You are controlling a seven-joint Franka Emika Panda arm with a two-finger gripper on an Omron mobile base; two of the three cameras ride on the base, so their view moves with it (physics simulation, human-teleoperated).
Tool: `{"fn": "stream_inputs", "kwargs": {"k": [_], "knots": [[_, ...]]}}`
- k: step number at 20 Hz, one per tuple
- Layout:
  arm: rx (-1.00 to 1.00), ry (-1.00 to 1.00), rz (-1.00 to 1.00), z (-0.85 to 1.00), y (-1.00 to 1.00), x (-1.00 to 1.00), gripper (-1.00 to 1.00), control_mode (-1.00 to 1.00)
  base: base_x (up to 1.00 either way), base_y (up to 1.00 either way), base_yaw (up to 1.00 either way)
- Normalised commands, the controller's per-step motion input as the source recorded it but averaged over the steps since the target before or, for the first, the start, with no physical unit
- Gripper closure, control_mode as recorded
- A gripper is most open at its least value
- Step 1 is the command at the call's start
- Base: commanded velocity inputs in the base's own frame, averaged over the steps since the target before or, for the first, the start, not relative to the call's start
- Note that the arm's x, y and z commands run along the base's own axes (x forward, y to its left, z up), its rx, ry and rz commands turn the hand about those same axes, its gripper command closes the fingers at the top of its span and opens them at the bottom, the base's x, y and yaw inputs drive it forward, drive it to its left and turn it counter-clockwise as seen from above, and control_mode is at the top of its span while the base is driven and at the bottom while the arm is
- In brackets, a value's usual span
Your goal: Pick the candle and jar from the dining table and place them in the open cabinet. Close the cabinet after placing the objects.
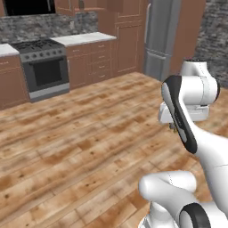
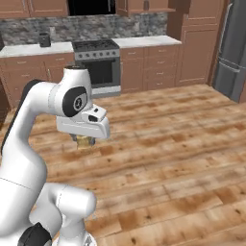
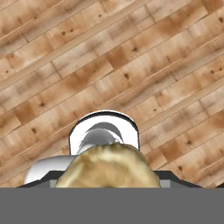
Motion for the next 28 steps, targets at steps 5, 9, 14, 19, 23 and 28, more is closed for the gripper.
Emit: {"fn": "stream_inputs", "kwargs": {"k": [5,9,14,19,23,28], "knots": [[0.00,0.00,0.00,0.00,0.00,0.00,1.00,1.00,0.93,0.00,0.65],[0.00,0.00,0.00,0.00,0.00,0.00,1.00,1.00,0.99,0.00,0.62],[0.00,0.00,0.00,0.00,0.00,0.00,1.00,1.00,1.00,-0.16,0.46],[0.00,0.00,0.00,0.00,0.00,0.00,1.00,1.00,0.77,-0.76,0.27],[0.00,0.00,0.00,0.00,0.00,0.00,1.00,1.00,0.51,-0.91,0.18],[0.00,0.00,0.00,0.00,0.00,0.00,1.00,1.00,0.56,-0.92,0.07]]}}
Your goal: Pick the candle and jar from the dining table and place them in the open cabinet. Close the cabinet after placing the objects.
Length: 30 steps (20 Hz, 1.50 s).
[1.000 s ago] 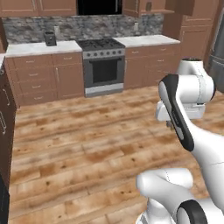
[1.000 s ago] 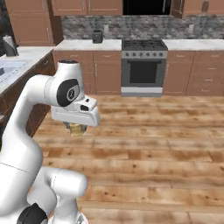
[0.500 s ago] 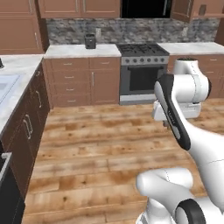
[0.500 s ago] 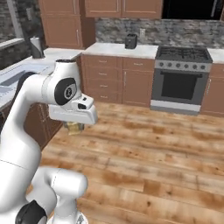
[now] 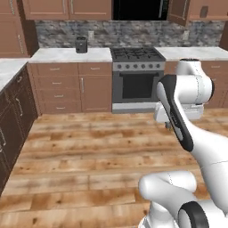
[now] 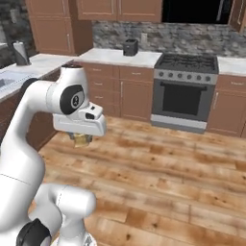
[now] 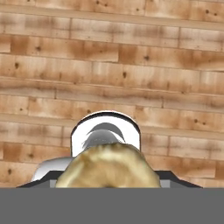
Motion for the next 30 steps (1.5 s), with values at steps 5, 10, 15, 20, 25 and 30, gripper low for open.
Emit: {"fn": "stream_inputs", "kwargs": {"k": [5,10,15,20,25,30], "knots": [[0.00,0.00,0.00,0.00,0.00,0.00,1.00,1.00,0.73,-0.92,0.00],[0.00,0.00,0.00,0.00,0.00,0.00,1.00,1.00,0.75,-1.00,0.00],[0.00,0.00,0.00,0.00,0.00,0.00,1.00,1.00,0.65,-0.96,-0.02],[0.00,0.00,0.00,0.00,0.00,0.00,1.00,1.00,0.69,-0.82,-0.10],[0.00,0.00,0.00,0.00,0.00,0.00,1.00,1.00,0.79,-0.70,-0.22],[0.00,0.00,0.00,0.00,0.00,0.00,1.00,1.00,0.92,-0.68,-0.16]]}}
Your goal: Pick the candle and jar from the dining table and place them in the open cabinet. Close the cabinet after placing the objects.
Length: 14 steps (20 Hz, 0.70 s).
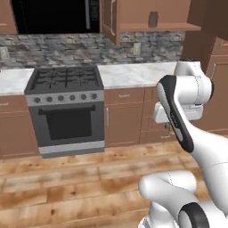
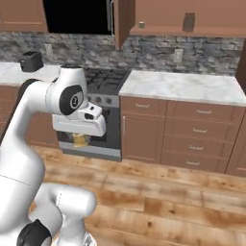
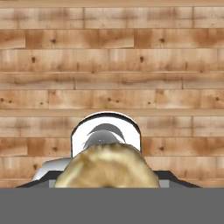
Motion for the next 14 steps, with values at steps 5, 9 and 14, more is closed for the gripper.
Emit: {"fn": "stream_inputs", "kwargs": {"k": [5,9,14], "knots": [[0.00,0.00,0.00,0.00,0.00,0.00,1.00,1.00,0.86,-0.79,-0.10],[0.00,0.00,0.00,0.00,0.00,0.00,1.00,1.00,0.80,-0.80,-0.09],[0.00,0.00,0.00,0.00,0.00,0.00,1.00,1.00,0.77,-0.67,-0.07]]}}
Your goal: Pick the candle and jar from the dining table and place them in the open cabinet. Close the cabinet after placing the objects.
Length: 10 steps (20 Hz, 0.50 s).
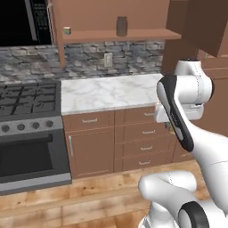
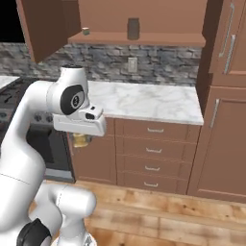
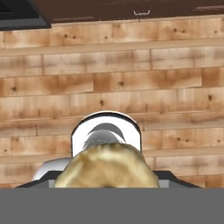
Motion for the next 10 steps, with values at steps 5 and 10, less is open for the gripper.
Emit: {"fn": "stream_inputs", "kwargs": {"k": [5,10], "knots": [[0.00,0.00,0.00,0.00,0.00,0.00,1.00,1.00,0.73,-0.16,-0.04],[0.00,0.00,0.00,0.00,0.00,0.00,1.00,1.00,0.59,0.10,0.00]]}}
